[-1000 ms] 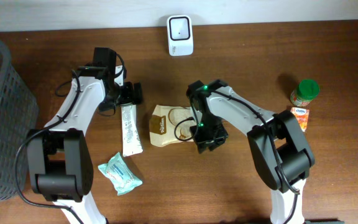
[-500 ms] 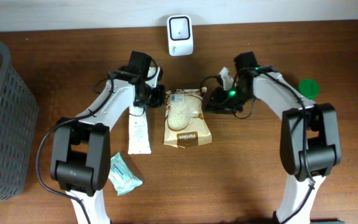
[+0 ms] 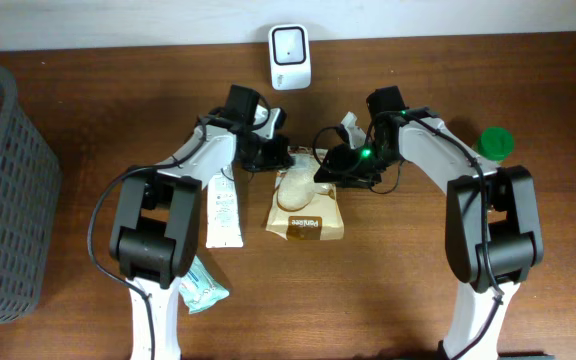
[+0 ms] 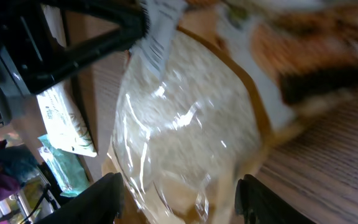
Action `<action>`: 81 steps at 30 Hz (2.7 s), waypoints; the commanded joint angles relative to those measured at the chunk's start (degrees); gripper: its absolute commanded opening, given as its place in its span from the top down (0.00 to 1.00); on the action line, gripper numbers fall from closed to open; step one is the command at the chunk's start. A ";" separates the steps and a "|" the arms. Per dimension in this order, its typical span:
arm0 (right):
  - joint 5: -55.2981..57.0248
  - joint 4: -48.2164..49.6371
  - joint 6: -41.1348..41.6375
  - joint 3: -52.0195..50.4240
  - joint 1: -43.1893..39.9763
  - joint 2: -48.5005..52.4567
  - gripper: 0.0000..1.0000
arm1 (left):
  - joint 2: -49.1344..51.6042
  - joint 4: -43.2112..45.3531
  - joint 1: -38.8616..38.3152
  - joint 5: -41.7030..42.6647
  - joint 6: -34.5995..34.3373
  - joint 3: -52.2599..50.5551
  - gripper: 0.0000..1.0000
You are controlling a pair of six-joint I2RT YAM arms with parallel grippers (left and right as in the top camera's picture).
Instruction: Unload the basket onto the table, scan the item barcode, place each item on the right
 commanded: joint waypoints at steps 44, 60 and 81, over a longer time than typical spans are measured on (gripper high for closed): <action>-5.07 29.35 21.40 -14.75 7.32 6.38 0.40 | 5.88 -9.55 -1.81 -1.49 -3.78 -1.38 1.00; -8.26 14.27 2.40 -12.92 -1.46 2.05 0.96 | 0.07 -25.44 8.37 -1.27 1.66 15.67 1.00; -29.59 18.36 16.28 -4.20 0.26 -36.54 0.96 | -15.96 -35.98 17.66 -17.40 3.61 23.32 0.01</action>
